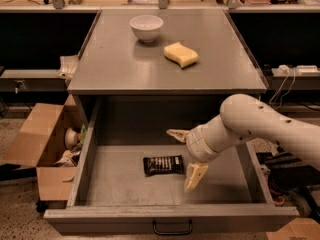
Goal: Pick rxbar chocolate from top drawer and place on counter
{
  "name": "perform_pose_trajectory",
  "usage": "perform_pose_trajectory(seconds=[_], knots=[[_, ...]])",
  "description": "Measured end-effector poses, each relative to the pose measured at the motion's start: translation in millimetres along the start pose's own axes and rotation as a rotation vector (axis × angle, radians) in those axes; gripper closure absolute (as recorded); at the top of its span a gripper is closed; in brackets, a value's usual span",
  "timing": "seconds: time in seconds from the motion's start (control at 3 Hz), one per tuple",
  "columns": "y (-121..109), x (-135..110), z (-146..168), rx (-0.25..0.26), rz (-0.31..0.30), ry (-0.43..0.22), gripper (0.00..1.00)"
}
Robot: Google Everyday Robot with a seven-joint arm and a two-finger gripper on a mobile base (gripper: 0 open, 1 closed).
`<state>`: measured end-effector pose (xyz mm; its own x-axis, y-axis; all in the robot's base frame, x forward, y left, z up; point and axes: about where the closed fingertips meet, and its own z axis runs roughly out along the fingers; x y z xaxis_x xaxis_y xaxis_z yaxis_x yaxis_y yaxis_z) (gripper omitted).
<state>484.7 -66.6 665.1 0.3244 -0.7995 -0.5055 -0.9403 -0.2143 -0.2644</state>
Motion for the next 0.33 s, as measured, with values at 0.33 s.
perform_pose_trajectory(seconds=[0.33], knots=[[-11.5, -9.6, -22.6, 0.02, -0.025, -0.028, 0.0]])
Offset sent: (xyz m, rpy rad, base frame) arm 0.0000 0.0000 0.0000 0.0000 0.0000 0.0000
